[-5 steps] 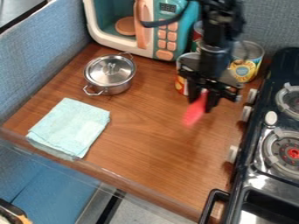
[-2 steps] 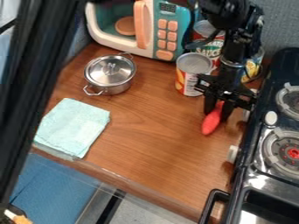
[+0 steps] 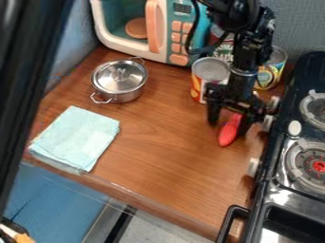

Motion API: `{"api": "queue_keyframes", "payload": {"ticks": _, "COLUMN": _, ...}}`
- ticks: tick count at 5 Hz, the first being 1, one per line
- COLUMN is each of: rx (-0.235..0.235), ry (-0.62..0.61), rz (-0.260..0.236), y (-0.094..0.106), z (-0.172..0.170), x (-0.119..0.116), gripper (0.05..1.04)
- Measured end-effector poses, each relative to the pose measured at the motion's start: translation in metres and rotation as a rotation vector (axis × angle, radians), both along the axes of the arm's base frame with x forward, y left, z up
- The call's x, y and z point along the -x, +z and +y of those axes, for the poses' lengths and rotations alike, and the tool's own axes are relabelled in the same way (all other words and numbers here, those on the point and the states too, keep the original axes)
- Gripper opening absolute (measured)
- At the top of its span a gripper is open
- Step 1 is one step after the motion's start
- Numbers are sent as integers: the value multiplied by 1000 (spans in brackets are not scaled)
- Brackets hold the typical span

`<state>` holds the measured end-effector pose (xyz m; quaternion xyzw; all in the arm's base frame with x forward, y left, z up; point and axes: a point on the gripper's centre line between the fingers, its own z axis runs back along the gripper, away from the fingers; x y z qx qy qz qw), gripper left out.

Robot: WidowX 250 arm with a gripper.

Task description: Move the red spoon to the right side on the table

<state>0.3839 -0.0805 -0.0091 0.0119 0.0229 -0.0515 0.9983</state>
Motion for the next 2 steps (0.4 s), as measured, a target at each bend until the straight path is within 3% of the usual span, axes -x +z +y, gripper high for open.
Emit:
{"api": "queue_keyframes", "payload": {"ticks": 1, "rx": 37, "ry": -19, "rz": -102, "y": 39, "z": 0, "x": -4, "gripper": 1001}}
{"api": "queue_keyframes", "payload": {"ticks": 2, "rx": 60, "ry": -12, "rz": -148, "y": 63, "z": 9, "x": -3, "gripper": 1001}}
